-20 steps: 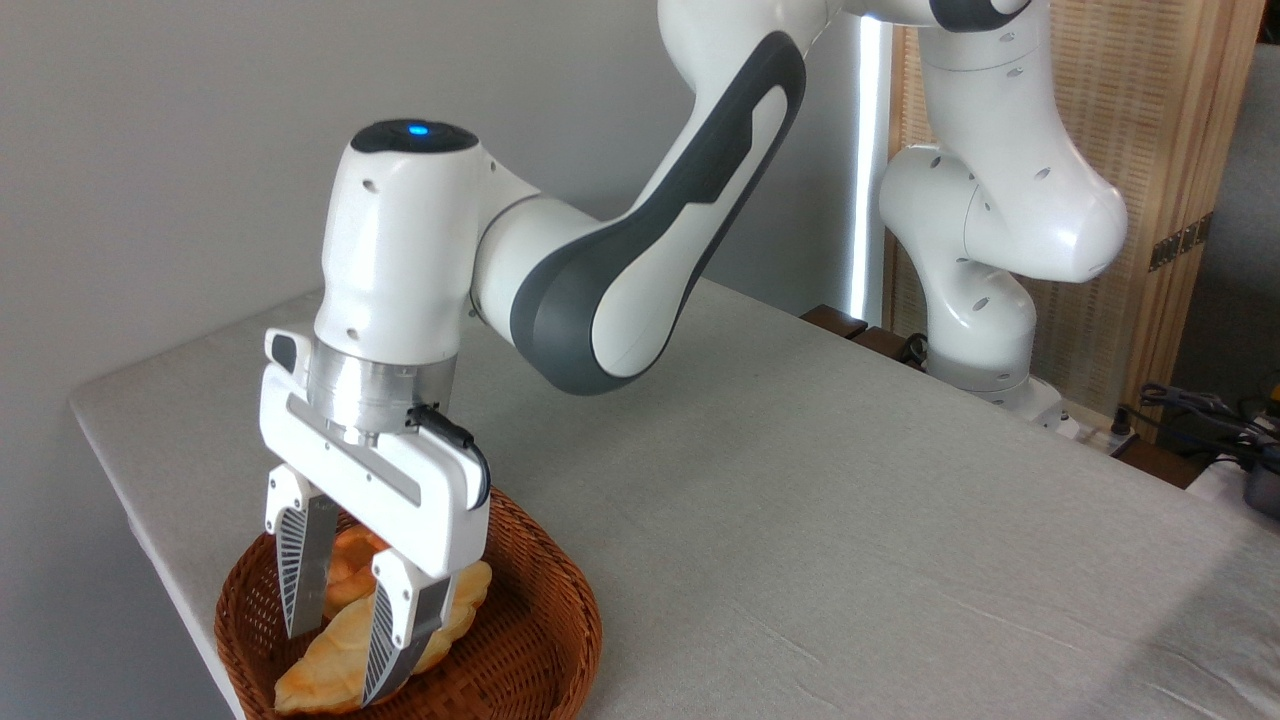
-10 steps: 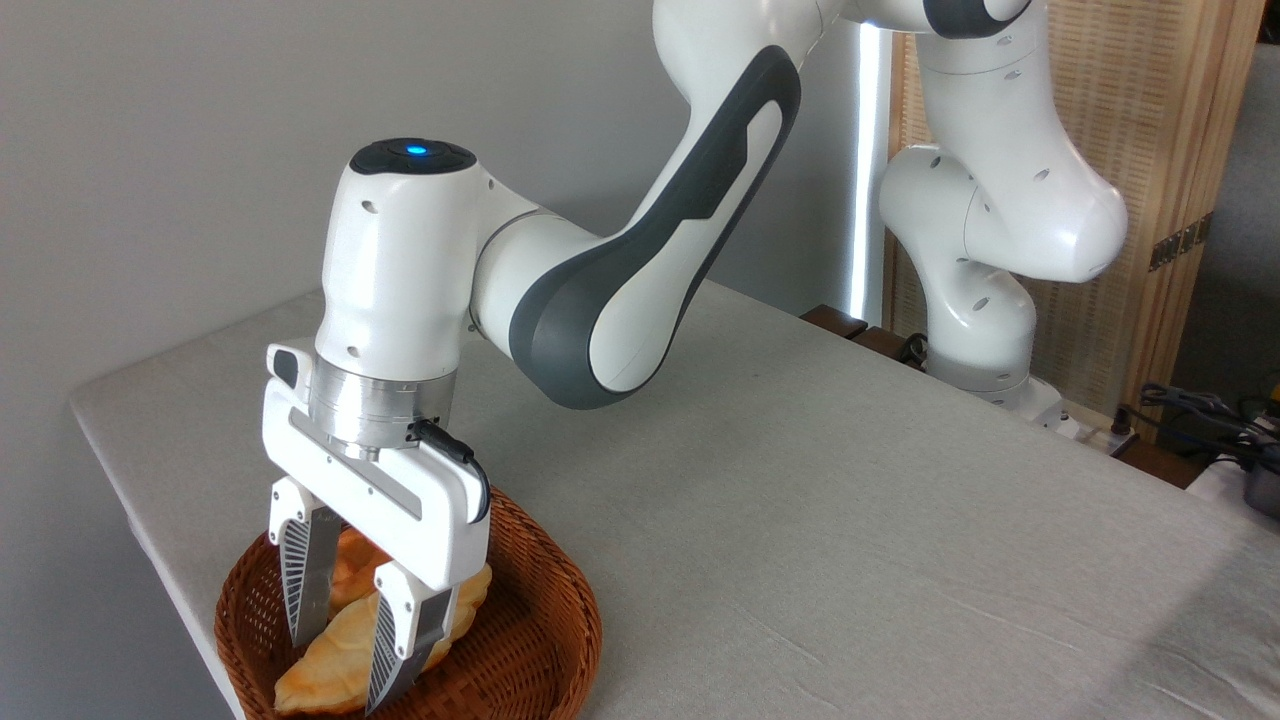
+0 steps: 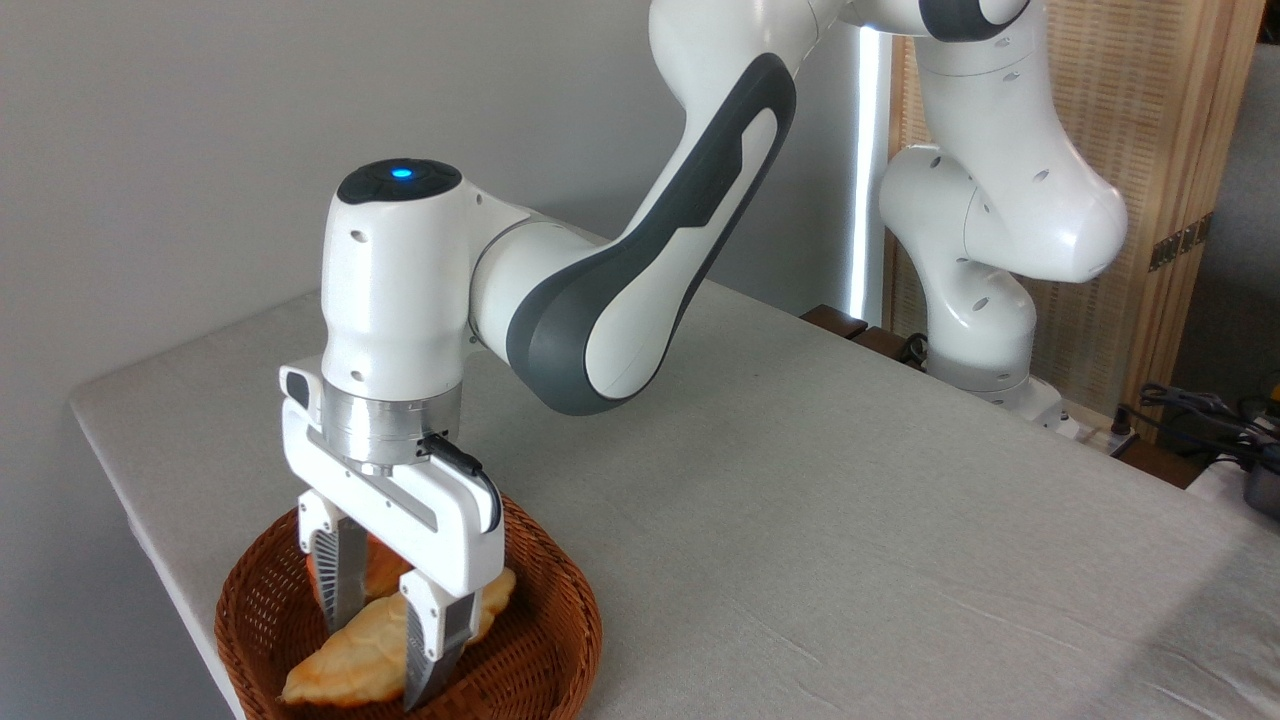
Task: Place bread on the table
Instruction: 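Close the gripper on the middle of the long bread roll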
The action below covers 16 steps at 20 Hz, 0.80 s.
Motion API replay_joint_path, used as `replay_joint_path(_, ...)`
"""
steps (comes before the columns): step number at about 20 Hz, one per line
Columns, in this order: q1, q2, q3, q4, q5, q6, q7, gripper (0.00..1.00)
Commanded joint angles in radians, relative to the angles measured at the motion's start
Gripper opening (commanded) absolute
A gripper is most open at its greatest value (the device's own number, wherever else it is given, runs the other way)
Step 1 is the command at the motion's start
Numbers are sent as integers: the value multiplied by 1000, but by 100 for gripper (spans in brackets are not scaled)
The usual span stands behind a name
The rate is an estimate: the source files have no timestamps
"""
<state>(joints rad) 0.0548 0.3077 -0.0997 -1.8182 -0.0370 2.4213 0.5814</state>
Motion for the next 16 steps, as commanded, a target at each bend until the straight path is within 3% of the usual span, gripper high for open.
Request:
replay_joint_path(1, 5, -24, -5, -1, 5, -64, 8, 100)
replay_joint_path(2, 5, -24, -5, -1, 3, -64, 8, 95)
replay_joint_path(5, 5, -30, -3, 0, 3, -64, 9, 45)
replay_joint_path(16, 5, -30, -3, 0, 2, -64, 9, 43)
